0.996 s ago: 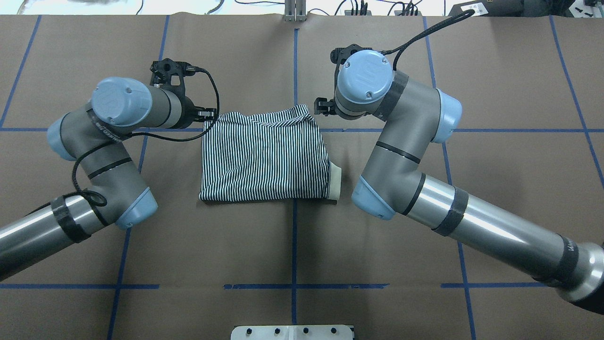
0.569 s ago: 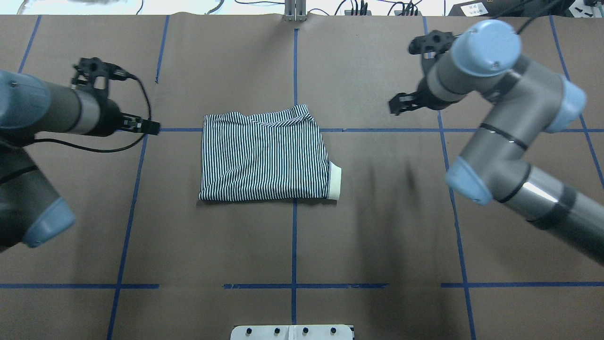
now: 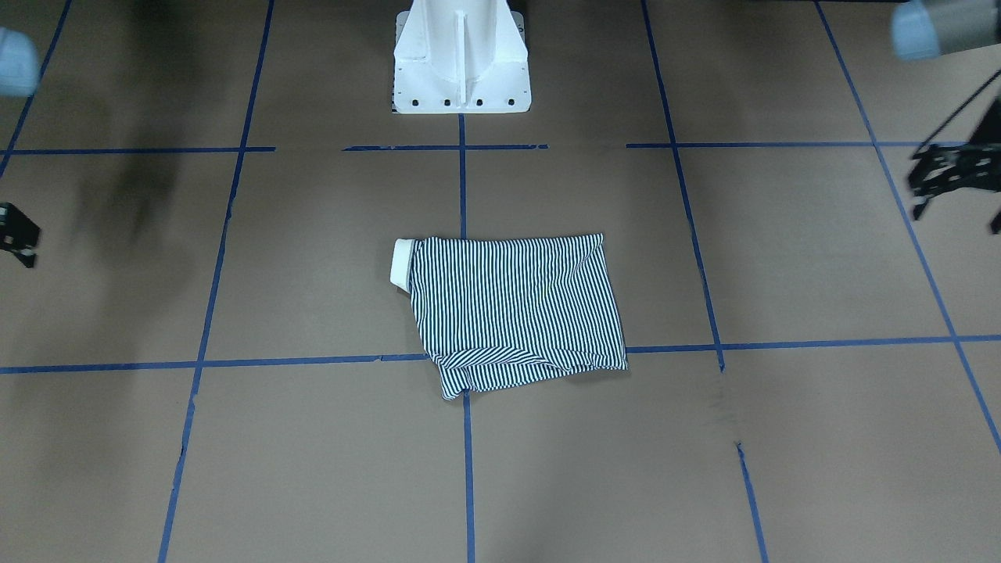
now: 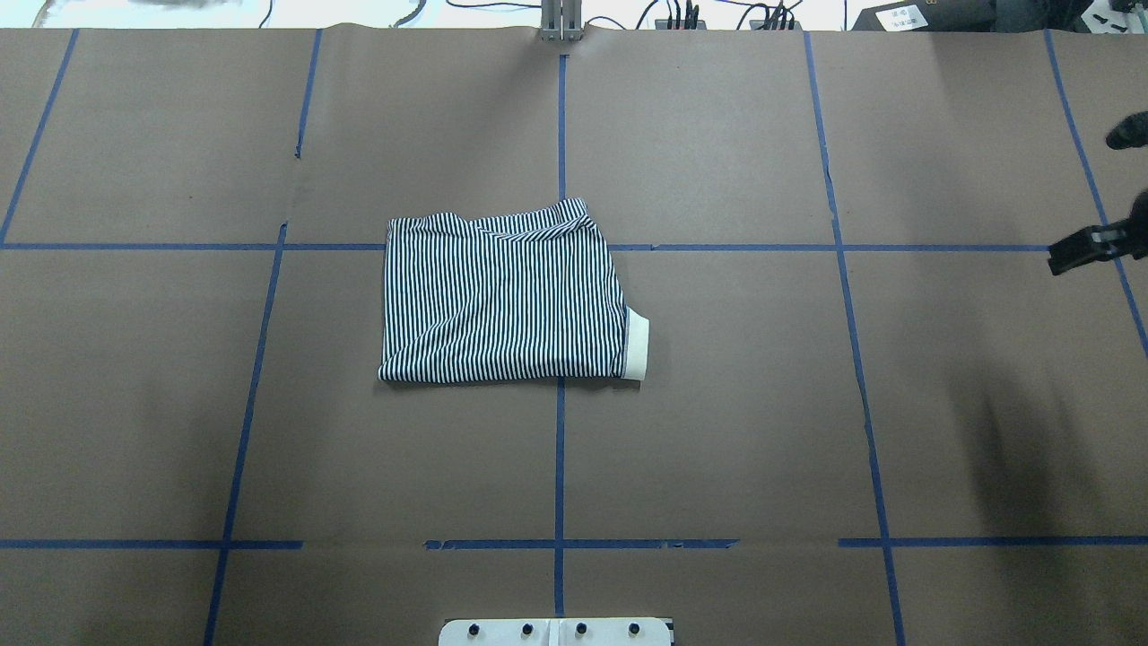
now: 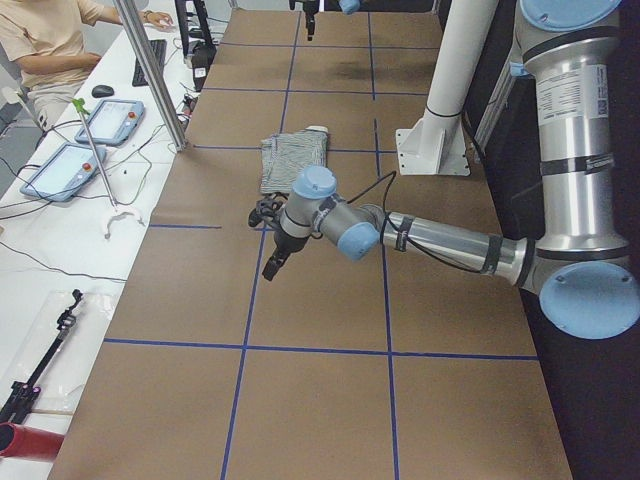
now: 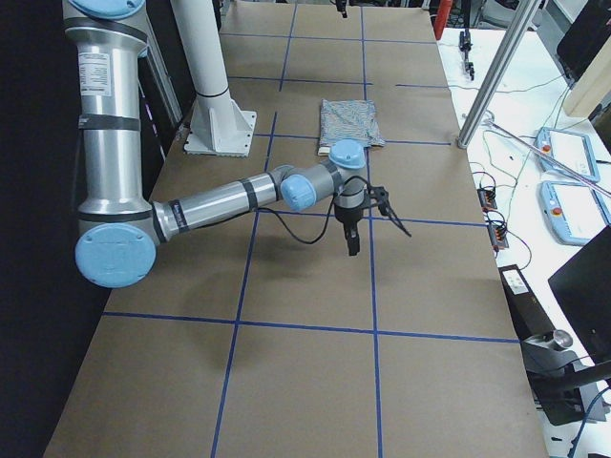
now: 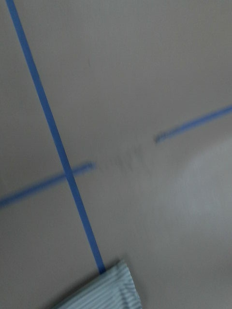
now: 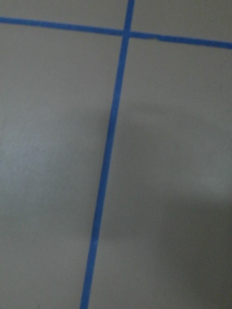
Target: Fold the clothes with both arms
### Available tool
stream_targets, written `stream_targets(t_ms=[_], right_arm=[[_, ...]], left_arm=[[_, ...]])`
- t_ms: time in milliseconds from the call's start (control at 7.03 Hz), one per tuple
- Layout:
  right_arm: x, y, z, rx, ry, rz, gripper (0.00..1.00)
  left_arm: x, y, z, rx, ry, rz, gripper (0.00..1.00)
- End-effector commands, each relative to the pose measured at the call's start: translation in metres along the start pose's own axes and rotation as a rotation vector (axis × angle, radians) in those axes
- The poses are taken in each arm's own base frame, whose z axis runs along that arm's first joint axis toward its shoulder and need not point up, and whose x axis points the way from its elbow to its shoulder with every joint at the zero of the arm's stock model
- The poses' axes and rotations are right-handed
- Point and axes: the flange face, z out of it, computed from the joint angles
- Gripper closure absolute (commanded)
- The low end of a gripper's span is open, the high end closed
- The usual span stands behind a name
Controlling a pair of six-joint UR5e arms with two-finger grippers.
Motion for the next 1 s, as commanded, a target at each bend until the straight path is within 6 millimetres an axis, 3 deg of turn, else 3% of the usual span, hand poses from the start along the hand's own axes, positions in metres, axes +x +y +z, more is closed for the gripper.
stream_targets(t_ms=[0,285,427,569,854], right_arm=[[0.074,0.028,0.019,-0.063,0.026,0.127,0.0],[0.145,0.037,-0.025,-0.061,-0.133,0.31,0.0],[0.159,0.043,-0.042,-0.082,-0.125,0.322,0.0],[0.176,0.05,-0.059,-0.074,-0.124,0.254,0.0],[0.182,0.06,-0.065,-0.059,-0.138,0.249,0.0]], left_arm=[[-0.117,0.052,-0.01,0.0,-0.094,-0.169,0.0],[-0.166,0.079,-0.022,-0.165,0.006,-0.165,0.0],[-0.186,0.06,-0.054,-0.208,0.012,-0.254,0.0],[-0.186,0.063,-0.058,-0.241,0.026,-0.253,0.0],[-0.186,0.074,-0.053,-0.252,0.038,-0.231,0.0]])
